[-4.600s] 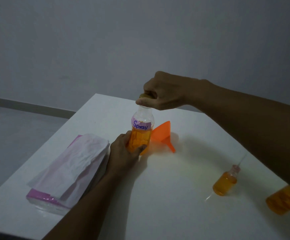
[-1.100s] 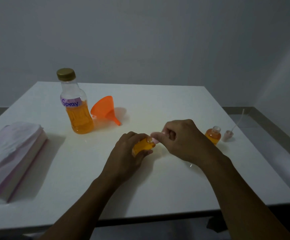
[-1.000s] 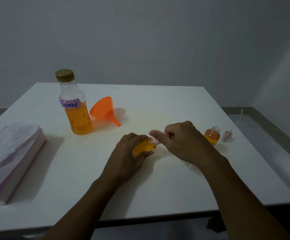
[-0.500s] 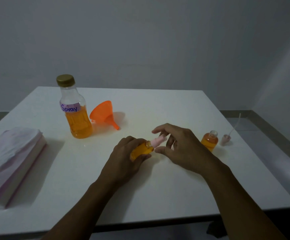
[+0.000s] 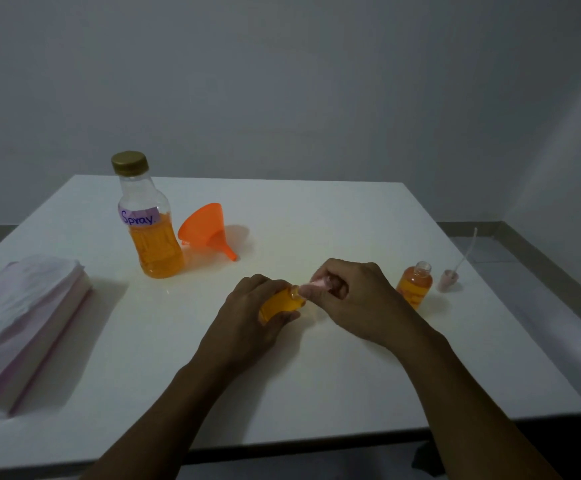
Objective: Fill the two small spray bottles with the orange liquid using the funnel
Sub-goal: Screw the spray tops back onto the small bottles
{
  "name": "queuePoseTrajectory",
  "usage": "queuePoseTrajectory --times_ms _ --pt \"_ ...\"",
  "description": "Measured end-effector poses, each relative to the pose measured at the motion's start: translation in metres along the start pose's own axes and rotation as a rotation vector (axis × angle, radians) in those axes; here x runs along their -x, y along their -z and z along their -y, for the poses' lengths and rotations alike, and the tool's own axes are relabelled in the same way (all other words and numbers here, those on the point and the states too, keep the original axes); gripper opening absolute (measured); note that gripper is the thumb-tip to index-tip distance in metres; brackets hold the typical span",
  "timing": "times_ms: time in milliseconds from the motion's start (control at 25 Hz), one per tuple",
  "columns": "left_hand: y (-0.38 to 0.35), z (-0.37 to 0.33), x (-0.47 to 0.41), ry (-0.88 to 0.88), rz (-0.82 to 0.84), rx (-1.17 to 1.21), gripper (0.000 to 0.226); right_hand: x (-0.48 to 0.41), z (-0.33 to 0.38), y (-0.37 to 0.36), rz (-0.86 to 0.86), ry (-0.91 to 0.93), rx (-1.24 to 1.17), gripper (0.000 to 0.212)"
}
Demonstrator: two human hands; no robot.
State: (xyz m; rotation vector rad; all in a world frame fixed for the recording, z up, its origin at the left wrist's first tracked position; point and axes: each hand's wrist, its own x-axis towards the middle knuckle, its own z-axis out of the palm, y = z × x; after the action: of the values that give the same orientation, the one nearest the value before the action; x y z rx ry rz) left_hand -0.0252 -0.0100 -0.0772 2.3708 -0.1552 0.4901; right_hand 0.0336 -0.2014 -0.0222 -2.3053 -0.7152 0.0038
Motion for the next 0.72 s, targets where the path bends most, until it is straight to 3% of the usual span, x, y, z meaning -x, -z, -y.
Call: queuePoseTrajectory --times_ms 80,160,240,320,400,520,720 --pt "0.001 0.000 0.001 -0.006 0.000 -0.001 0.048 0.000 -0.001 0.002 0.019 -0.052 -0.001 0.042" --pt "0.001 0.000 0.000 -0.003 0.001 -0.008 0.045 0.003 0.000 0.004 0.045 0.013 -0.016 0.042" --pt "0.001 0.000 -0.001 -0.002 0.006 -0.010 0.046 0.003 -0.001 0.001 0.028 0.104 -0.022 0.031" --pt "0.000 -0.002 0.000 0.012 0.020 0.001 0.050 0.000 -0.002 -0.001 -0.008 0.056 0.000 0.021" --pt "0.000 -0.003 0.002 0.039 0.040 0.012 0.052 0.000 -0.002 0.000 -0.014 -0.014 0.053 0.027" --pt "0.002 -0.001 0.001 0.020 0.039 0.006 0.054 0.003 -0.003 0.003 0.029 0.034 0.049 0.032" --pt "0.003 -0.008 0.002 -0.063 0.047 -0.009 0.036 -0.002 -0.011 -0.004 0.076 0.130 0.135 0.015"
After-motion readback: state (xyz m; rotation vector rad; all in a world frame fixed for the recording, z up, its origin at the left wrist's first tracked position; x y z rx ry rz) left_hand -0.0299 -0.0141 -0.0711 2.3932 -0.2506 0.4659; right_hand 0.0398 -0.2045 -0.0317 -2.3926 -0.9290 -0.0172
